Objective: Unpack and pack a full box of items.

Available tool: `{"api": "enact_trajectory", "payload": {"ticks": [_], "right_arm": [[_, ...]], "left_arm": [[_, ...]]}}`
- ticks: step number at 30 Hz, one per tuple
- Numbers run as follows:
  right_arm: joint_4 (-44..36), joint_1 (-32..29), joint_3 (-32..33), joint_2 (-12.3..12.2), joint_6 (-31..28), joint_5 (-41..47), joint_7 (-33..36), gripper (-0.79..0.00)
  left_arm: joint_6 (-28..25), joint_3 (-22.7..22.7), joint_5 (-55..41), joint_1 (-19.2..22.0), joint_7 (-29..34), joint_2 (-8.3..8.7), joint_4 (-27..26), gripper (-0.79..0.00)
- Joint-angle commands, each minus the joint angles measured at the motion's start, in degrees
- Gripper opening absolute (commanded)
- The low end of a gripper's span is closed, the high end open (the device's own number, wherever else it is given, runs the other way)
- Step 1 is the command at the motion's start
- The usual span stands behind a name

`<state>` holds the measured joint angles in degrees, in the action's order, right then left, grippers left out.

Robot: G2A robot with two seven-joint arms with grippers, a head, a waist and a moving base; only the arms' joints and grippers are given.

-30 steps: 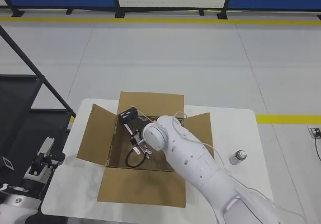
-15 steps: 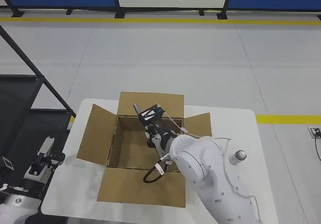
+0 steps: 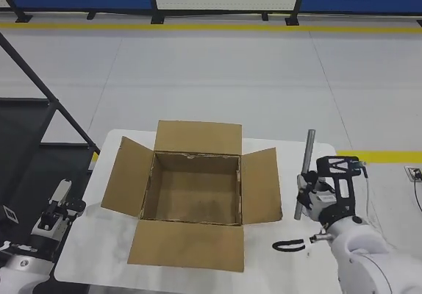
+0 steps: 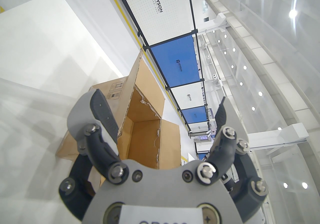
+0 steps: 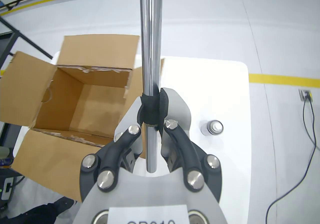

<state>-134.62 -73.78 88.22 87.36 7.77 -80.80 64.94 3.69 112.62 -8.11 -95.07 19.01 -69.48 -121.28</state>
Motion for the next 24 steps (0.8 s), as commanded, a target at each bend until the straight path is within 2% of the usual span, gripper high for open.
{"api": "enact_trajectory", "payload": {"ticks": [1,4,7,11,17,24], "right_arm": [[-0.02,-3.51,4.85,-0.18,-0.26,3.48,0.37,-0.785],[-0.02,-9.24,11.15,-0.44,0.58,6.75,2.85,-0.785],[2.34,-13.62,15.88,-0.49,0.41,13.31,0.61,-0.785],[8.87,-16.40,19.77,-0.71,-1.77,19.74,-3.34,-0.785],[18.38,-14.57,20.00,-1.16,-2.51,22.94,-7.77,-0.785],[31.05,-6.87,20.46,-2.27,-1.31,21.86,-7.94,-0.785]], "left_arm": [[0.00,0.00,0.00,0.00,0.00,0.00,0.00,0.000],[0.00,0.00,0.00,0.00,0.00,0.00,0.00,0.000],[0.00,0.00,0.00,0.00,0.00,0.00,0.00,0.000],[0.00,0.00,0.00,0.00,0.00,0.00,0.00,0.000],[0.00,0.00,0.00,0.00,0.00,0.00,0.00,0.000],[0.00,0.00,0.00,0.00,0.00,0.00,0.00,0.000]]}}
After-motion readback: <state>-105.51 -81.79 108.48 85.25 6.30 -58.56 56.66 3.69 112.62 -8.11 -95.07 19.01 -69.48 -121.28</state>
